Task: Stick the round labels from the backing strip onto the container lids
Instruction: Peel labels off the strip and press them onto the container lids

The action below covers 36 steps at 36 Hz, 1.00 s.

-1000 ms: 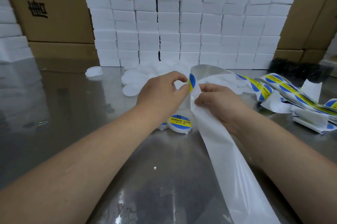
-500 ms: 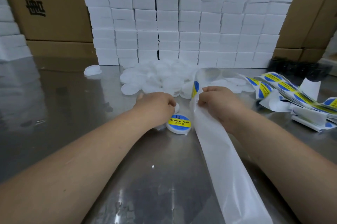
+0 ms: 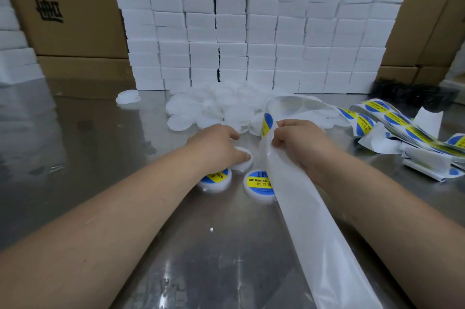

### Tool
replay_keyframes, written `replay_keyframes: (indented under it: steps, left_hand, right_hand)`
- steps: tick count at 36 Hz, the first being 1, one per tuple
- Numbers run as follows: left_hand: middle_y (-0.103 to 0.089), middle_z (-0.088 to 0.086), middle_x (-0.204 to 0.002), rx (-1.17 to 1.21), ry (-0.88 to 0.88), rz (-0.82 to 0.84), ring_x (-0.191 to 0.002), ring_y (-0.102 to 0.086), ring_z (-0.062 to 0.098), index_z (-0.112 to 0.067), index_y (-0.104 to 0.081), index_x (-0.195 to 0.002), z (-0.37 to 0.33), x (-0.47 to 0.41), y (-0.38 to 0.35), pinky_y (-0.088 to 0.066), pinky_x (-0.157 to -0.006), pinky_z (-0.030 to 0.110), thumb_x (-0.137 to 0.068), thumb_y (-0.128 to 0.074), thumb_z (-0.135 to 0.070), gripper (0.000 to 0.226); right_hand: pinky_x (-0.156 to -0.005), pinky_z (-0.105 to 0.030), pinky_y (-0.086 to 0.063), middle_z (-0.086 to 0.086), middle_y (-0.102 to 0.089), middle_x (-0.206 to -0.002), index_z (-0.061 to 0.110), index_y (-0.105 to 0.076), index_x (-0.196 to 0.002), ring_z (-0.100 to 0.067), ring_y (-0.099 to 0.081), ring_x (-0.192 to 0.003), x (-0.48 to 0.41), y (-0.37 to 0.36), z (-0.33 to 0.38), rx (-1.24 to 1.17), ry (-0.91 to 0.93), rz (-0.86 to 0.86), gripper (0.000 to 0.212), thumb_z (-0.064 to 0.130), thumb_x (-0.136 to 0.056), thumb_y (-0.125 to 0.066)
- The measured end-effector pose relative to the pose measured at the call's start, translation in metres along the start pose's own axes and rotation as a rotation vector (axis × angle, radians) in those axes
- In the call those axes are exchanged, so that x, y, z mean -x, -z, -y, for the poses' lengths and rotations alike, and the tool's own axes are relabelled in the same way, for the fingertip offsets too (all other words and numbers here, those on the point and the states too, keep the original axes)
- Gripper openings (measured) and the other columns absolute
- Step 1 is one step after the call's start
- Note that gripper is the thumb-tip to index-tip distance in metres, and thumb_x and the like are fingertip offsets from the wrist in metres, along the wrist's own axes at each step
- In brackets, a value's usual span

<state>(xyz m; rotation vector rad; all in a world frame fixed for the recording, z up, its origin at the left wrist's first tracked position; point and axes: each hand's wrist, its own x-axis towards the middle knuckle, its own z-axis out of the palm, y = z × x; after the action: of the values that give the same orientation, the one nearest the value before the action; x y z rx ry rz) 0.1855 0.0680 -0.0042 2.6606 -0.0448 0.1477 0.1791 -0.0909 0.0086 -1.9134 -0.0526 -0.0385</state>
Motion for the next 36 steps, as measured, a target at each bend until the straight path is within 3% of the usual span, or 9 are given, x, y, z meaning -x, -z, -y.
replay_keyframes:
  steps: [5, 7, 12, 14, 18, 23, 26, 31, 36]
  left_hand:
    - [-0.052, -0.003, -0.121, 0.174, -0.063, -0.11, -0.091, -0.047, 0.009, -0.025, -0.051, -0.126, -0.001, -0.002, -0.002, -0.037, -0.075, 0.017, -0.078, -0.069, -0.027, 0.052]
    - [-0.053, -0.005, -0.111, 0.258, -0.087, -0.184, -0.078, -0.05, 0.004, -0.026, -0.055, -0.121, -0.002, -0.002, -0.002, -0.036, -0.058, 0.007, -0.081, -0.063, -0.018, 0.041]
    - [-0.05, -0.012, -0.101, 0.449, -0.112, -0.301, -0.052, -0.051, 0.001, -0.03, -0.059, -0.113, -0.006, 0.0, -0.003, -0.034, -0.038, 0.006, -0.087, -0.049, -0.009, 0.035]
    - [-0.054, -0.011, -0.102, 0.444, -0.158, -0.33, -0.053, -0.051, 0.0, -0.032, -0.06, -0.112, -0.007, 0.002, -0.003, -0.037, -0.045, 0.01, -0.089, -0.044, -0.012, 0.035]
    - [-0.05, -0.009, -0.101, 0.361, -0.257, -0.407, -0.089, -0.045, 0.007, -0.029, -0.065, -0.111, -0.009, 0.005, -0.003, -0.038, -0.076, 0.02, -0.094, -0.038, -0.011, 0.036]
    - [-0.051, -0.01, -0.099, 0.277, -0.292, -0.427, -0.099, -0.05, 0.01, -0.022, -0.069, -0.104, -0.012, 0.007, -0.003, -0.037, -0.083, 0.02, -0.09, -0.042, -0.006, 0.034]
    - [-0.056, -0.007, -0.107, 0.271, -0.285, -0.394, -0.104, -0.051, 0.011, -0.025, -0.068, -0.105, -0.013, 0.009, -0.002, -0.038, -0.086, 0.022, -0.089, -0.047, -0.017, 0.028]
    - [-0.053, -0.012, -0.097, 0.287, -0.29, -0.385, -0.095, -0.05, 0.008, -0.031, -0.066, -0.091, -0.016, 0.012, -0.001, -0.038, -0.082, 0.024, -0.081, -0.055, -0.045, 0.021]
    - [-0.052, -0.012, -0.096, 0.275, -0.302, -0.397, -0.093, -0.049, 0.007, -0.037, -0.054, -0.079, -0.016, 0.012, -0.001, -0.038, -0.08, 0.025, -0.078, -0.061, -0.046, 0.011]
  right_hand:
    - [-0.065, -0.032, -0.029, -0.011, -0.042, -0.073, 0.013, -0.054, -0.075, -0.022, -0.036, -0.068, 0.001, 0.0, 0.003, 0.007, 0.009, -0.024, 0.014, 0.0, -0.072, -0.05]
    - [-0.064, -0.033, -0.027, -0.011, -0.04, -0.072, 0.012, -0.052, -0.074, -0.022, -0.035, -0.068, 0.001, 0.0, 0.004, -0.002, 0.012, -0.026, 0.012, 0.0, -0.072, -0.05]
    - [-0.062, -0.03, -0.036, -0.012, -0.05, -0.068, -0.005, -0.06, -0.083, -0.022, -0.045, -0.063, 0.0, 0.001, 0.003, -0.072, 0.031, 0.013, 0.016, 0.0, -0.073, -0.049]
    - [-0.058, -0.026, -0.041, -0.008, -0.056, -0.062, 0.006, -0.067, -0.075, -0.021, -0.05, -0.057, 0.001, 0.002, 0.001, -0.097, 0.058, 0.034, 0.018, 0.0, -0.074, -0.05]
    - [-0.051, -0.019, -0.044, -0.002, -0.06, -0.059, 0.017, -0.069, -0.069, -0.014, -0.053, -0.051, 0.003, 0.0, 0.001, -0.1, 0.097, 0.079, 0.024, 0.0, -0.076, -0.054]
    - [-0.041, -0.01, -0.04, 0.009, -0.059, -0.049, 0.019, -0.066, -0.066, -0.004, -0.052, -0.041, 0.004, -0.002, 0.001, -0.105, 0.152, 0.119, 0.027, -0.001, -0.079, -0.055]
    - [-0.041, -0.011, -0.041, 0.01, -0.06, -0.05, 0.018, -0.066, -0.067, -0.003, -0.053, -0.042, 0.006, -0.002, 0.0, -0.123, 0.173, 0.144, 0.026, -0.002, -0.08, -0.055]
    - [-0.044, -0.009, -0.04, 0.013, -0.06, -0.052, 0.021, -0.065, -0.068, 0.001, -0.052, -0.045, 0.006, -0.002, 0.001, -0.098, 0.221, 0.157, 0.026, 0.001, -0.082, -0.057]
    - [-0.045, -0.008, -0.038, 0.013, -0.057, -0.051, 0.018, -0.063, -0.068, 0.003, -0.048, -0.044, 0.007, -0.004, -0.001, -0.113, 0.25, 0.192, 0.026, -0.001, -0.084, -0.055]
